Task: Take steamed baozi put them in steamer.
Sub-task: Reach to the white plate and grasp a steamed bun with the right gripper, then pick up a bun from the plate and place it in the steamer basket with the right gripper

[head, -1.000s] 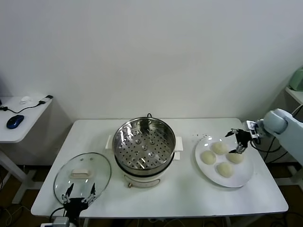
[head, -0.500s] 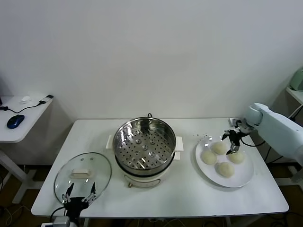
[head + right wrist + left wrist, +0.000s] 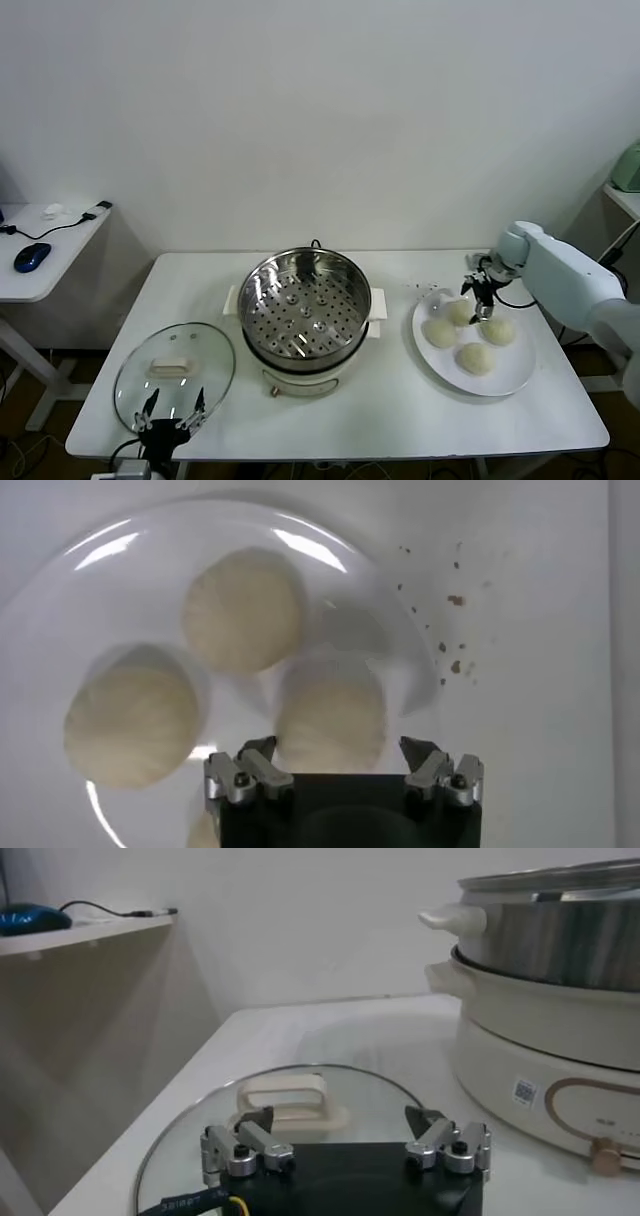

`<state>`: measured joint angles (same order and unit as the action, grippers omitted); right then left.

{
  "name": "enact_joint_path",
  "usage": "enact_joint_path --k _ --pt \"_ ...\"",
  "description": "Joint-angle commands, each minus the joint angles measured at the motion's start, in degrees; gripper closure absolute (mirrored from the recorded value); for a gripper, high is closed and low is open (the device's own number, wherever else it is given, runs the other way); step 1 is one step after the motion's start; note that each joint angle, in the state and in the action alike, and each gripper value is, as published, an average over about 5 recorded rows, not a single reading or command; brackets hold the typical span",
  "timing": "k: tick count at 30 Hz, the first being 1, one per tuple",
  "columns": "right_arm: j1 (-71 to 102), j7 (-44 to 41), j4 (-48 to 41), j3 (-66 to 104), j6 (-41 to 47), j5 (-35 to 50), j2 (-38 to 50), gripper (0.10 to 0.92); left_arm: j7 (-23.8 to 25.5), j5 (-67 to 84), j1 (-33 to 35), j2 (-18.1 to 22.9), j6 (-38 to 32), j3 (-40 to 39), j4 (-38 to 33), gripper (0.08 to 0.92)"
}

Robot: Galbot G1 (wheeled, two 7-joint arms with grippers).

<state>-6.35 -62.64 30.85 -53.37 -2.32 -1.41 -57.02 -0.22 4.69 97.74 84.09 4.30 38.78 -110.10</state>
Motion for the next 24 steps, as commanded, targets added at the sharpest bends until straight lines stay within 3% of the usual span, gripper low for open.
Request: enact_joint_path --k 1,14,24 --pt "0.12 0.21 -1.93 0.87 -0.04 -1.56 -1.61 0.220 -0.01 -0.05 0.02 -0.01 -0.03 -0.02 0.06 0.177" --pt "-0.56 -0.59 -0.85 0.80 0.21 -1.57 -1.37 0.327 -0.12 -0.23 -0.12 0.21 0.17 -0.05 0.11 0.177" --pt "-22.13 -3.03 15.51 -18.43 -1.60 12.43 2.58 0.330 -0.26 -0.62 -0.14 0.40 0.56 -0.28 -0.36 0.177"
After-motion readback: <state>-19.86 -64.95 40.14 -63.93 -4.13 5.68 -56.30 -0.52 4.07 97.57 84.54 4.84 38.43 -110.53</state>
